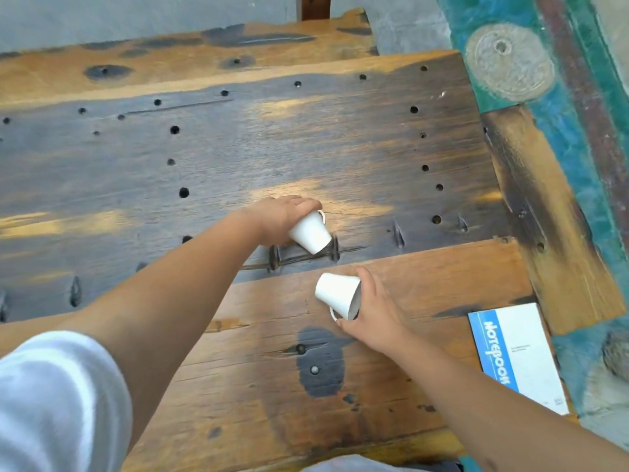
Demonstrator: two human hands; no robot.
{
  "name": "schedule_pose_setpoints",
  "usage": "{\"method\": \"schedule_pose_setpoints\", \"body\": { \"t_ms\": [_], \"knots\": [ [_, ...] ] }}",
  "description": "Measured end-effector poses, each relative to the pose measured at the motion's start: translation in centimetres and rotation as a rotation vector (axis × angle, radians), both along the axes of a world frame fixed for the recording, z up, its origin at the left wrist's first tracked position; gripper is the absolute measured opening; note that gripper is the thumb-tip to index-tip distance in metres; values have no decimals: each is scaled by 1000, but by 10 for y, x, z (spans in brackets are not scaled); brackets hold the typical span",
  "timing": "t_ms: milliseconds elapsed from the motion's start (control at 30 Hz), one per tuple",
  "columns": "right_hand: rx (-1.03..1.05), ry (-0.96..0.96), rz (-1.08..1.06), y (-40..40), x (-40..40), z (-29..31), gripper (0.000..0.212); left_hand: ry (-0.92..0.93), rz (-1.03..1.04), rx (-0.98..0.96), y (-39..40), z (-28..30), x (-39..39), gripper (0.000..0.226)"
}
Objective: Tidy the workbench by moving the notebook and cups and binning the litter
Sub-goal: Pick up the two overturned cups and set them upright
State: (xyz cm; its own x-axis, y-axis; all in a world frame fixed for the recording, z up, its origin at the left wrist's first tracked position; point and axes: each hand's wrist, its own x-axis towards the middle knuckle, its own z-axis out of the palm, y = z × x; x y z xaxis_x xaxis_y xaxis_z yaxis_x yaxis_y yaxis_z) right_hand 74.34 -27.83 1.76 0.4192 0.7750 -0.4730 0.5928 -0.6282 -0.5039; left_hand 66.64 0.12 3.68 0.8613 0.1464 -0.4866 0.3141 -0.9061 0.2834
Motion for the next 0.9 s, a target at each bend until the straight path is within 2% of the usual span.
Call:
{"method": "schedule_pose_setpoints", "body": {
  "t_ms": [133, 267, 433, 567, 667, 800, 867, 900],
  "knots": [
    [0, -27, 10, 6, 6, 7, 94, -59, 124, -121, -11, 2, -14, 83],
    [-39, -105, 55, 17, 5, 18, 98, -63, 372, -215, -37, 8, -43, 92],
    [-200, -183, 122, 32, -6, 27, 109, 33, 489, -70, -80, 19, -77, 94],
    [-270, -147, 46, 35, -15, 26, 117, 89, 728, -30, -117, 25, -87, 94],
    [-238, -61, 22, 33, -16, 26, 124, 187, 861, -30, -134, 30, -84, 112],
    [-206, 31, 19, 27, -11, 28, 126, 307, 858, -97, -133, 37, -88, 120],
    [-209, 25, 34, 25, -6, 30, 126, 331, 718, 37, -126, 42, -98, 119],
    [-208, 18, 44, 24, -4, 31, 126, 281, 611, 109, -122, 43, -102, 118]
  ]
}}
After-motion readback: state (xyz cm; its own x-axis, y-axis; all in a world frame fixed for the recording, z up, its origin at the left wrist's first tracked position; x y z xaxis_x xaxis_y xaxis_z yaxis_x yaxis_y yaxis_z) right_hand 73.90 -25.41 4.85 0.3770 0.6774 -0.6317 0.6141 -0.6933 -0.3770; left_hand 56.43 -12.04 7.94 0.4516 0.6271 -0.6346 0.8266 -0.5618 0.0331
